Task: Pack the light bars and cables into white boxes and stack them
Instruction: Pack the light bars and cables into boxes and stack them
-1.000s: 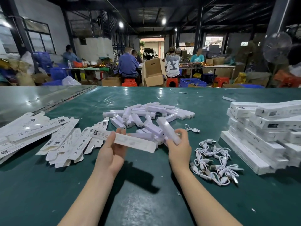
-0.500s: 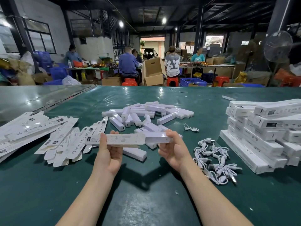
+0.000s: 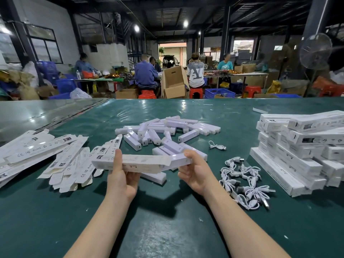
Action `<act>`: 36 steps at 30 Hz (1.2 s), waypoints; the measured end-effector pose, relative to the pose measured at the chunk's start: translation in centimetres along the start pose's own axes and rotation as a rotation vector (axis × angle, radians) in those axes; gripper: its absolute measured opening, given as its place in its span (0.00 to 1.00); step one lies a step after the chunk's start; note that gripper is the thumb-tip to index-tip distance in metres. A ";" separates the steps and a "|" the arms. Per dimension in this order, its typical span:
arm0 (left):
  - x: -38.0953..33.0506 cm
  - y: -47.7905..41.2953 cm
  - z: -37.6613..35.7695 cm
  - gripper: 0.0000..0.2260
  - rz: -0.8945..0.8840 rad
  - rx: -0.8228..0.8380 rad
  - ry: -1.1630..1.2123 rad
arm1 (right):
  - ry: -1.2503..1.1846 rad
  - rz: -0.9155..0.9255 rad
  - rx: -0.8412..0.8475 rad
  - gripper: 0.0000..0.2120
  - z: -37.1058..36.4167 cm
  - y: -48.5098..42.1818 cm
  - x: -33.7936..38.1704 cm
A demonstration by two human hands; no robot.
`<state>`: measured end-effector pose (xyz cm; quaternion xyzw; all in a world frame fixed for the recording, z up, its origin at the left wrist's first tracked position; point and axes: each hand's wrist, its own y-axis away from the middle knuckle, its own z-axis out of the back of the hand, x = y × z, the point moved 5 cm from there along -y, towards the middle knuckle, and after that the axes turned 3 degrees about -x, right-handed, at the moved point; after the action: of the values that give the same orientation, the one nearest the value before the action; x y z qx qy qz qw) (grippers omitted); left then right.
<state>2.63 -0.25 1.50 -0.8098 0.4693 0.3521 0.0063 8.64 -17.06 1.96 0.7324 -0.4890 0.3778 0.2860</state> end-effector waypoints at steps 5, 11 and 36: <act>-0.3 0.2 0.1 0.15 -0.062 -0.040 -0.016 | 0.010 0.080 0.047 0.10 -0.4 0.0 0.2; -0.6 0.0 -0.1 0.16 -0.154 0.026 -0.009 | 0.072 0.195 0.027 0.06 -0.2 -0.3 0.4; 1.5 0.9 -0.8 0.02 -0.122 0.135 -0.107 | 0.313 0.294 -0.205 0.07 -0.3 -0.2 -0.3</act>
<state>2.82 -2.17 1.54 -0.8147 0.4408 0.3612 0.1073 8.69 -16.59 1.83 0.5530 -0.5758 0.4727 0.3732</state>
